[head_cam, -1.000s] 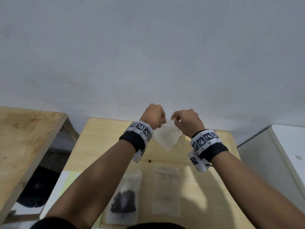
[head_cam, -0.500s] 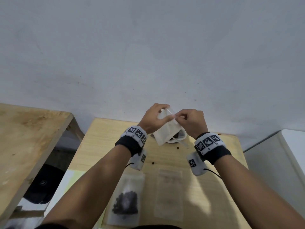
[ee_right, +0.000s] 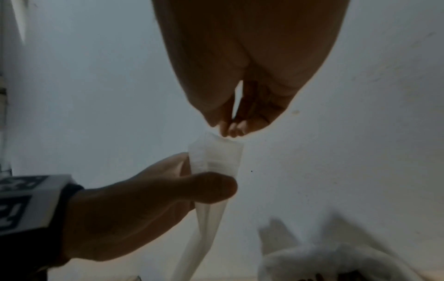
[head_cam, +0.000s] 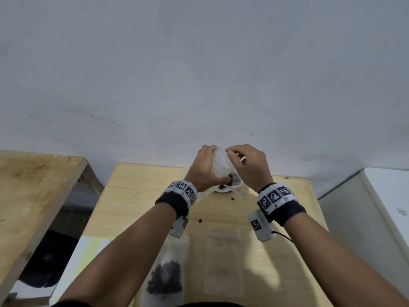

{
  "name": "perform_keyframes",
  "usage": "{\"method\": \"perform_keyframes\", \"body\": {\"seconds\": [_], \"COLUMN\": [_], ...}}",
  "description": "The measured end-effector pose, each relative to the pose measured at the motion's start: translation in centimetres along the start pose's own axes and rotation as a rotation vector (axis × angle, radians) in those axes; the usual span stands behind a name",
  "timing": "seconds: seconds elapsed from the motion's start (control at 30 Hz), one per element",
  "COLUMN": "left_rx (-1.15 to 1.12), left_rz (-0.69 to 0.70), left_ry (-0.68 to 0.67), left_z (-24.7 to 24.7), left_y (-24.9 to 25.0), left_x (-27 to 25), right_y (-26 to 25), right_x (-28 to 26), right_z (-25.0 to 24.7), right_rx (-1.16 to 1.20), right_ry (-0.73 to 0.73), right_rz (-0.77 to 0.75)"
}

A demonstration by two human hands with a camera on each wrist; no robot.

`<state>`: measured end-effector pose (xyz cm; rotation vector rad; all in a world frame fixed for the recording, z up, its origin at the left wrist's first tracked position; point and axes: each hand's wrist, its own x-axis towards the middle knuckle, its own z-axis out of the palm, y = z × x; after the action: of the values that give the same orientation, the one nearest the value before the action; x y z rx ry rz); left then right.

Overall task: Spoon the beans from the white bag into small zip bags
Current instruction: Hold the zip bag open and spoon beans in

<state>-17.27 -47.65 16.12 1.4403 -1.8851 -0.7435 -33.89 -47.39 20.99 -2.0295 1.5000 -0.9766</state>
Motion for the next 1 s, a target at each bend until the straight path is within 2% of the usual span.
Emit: {"method": "perform_keyframes", "body": {"seconds": [0.13,0.23,0.33,0.43,0.53,0.67,0.8,0.87,1.0], "left_rx": [-0.014,0.005,-0.015,-0.02,0.046,0.046,0.034,0.039,0.092], "left_rz": [0.017,0.067,0.003,-0.091,-0.169,-0.249,-0.319,-0.339,-0.327], "left_ry": [0.016,0.064,0.062,0.038,-0.045,-0.112,-0.163,-0.176,-0.206], "left_z": [-0.1,0.1,0.6,0.6,0.6,0.9,1.3,1.5,2.2], "left_y": [-0.2,-0.5,-1.2,-2.2,-3.7,-5.2,-5.8,-5.9,-6.2], "left_x": [0.0,-0.6,-1.0,-1.3,-2.2,-3.2,-2.9,-2.6,-1.3], "right_y": [0.2,1.0,0.9,1.6,4.8,9.7,11.5,11.9,11.7], "right_x": [-0.3,-0.3,-0.4,-0.9,-1.7,-3.7,-4.4,-4.2,-2.7], "right_z": [0.1,0.6,1.1,1.3,2.2,4.0,5.4,5.9,6.3], "right_rx": [-0.083,-0.037,-0.002,0.074,-0.039,-0.231,-0.184,-0.098,0.038], "right_ry": [-0.246,-0.285,-0.316,-0.211,-0.14,-0.266,-0.346,-0.319,-0.122], "right_rz": [-0.167,-0.206,-0.171,-0.057,0.103,0.375,0.627,0.669,0.684]}}
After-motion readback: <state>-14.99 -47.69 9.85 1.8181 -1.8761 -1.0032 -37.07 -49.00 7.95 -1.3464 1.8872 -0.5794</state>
